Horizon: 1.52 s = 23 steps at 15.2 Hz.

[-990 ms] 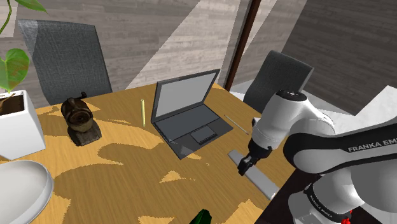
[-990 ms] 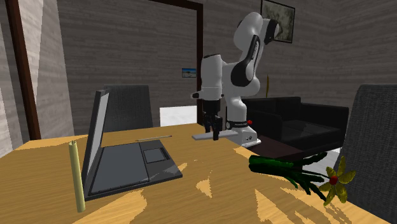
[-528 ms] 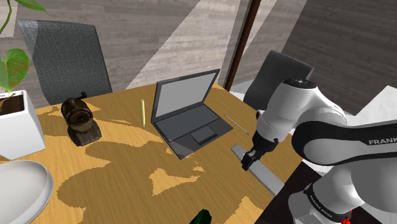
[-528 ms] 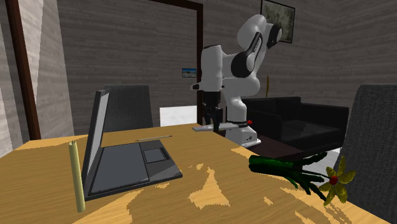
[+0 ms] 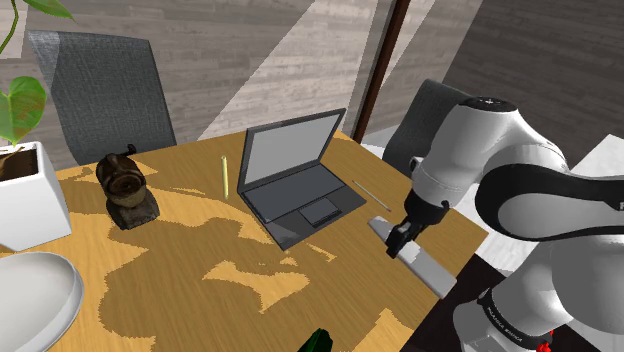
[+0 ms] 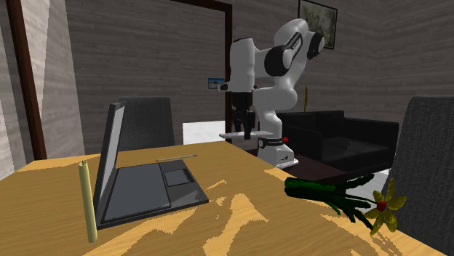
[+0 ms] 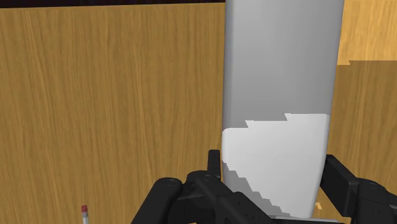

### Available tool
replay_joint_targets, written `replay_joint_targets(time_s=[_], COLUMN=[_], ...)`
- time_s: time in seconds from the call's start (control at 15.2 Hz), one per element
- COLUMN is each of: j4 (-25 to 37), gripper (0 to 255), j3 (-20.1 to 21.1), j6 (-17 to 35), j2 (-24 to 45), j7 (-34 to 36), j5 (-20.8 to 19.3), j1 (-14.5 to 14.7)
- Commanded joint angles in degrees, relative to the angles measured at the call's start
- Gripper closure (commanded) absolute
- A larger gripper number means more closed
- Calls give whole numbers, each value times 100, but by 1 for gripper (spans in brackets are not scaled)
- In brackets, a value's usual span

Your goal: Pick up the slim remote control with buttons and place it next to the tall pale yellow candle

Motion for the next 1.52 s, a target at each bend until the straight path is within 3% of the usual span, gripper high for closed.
replay_joint_targets(time_s=[0.0, 1.25, 1.45], j4=[91, 1281, 1618], gripper=[255, 255, 255], j3=[-47, -444, -252], j6=[-220, -1942, -1734], j2=[-128, -672, -153], j7=[7, 52, 192], j5=[-43, -433, -383], j1=[-6, -145, -196])
